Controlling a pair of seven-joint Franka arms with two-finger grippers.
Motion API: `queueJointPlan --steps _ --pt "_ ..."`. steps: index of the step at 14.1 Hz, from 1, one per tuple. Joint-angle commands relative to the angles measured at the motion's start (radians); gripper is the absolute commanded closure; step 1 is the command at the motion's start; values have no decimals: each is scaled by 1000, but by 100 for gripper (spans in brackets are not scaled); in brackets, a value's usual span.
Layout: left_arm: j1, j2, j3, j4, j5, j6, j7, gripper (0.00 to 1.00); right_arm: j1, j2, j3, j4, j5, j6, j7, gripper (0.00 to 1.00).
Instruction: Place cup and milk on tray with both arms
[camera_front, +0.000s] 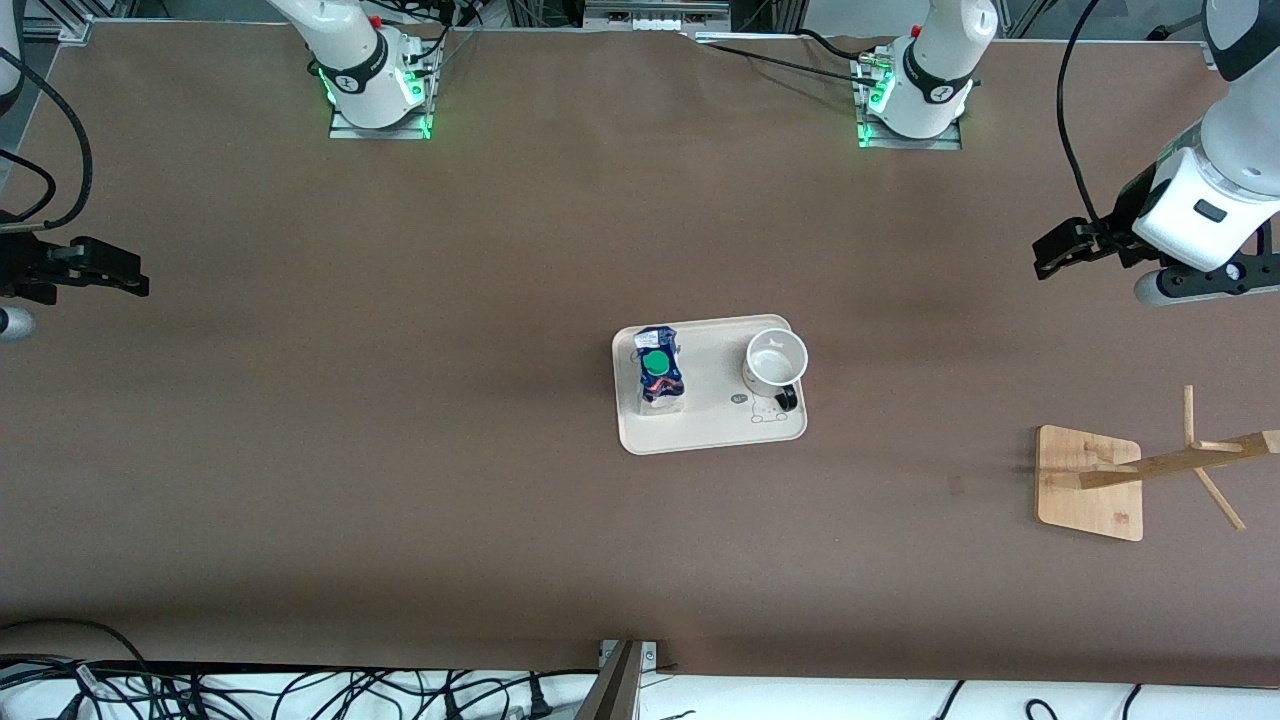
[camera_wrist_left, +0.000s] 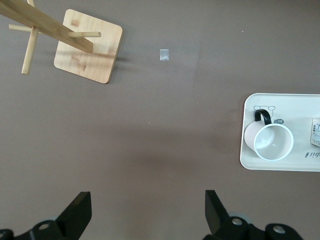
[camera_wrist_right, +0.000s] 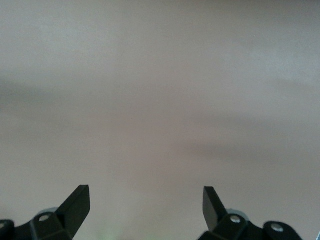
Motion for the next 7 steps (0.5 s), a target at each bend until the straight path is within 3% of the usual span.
queueJointPlan --steps 1,7 --pt "10 -15 -6 -6 -14 10 21 0 -10 -13 7 2 -6 -18 -5 0" --pt "8 -9 -6 38 -3 -30 10 0 -17 -8 4 2 -8 -17 47 0"
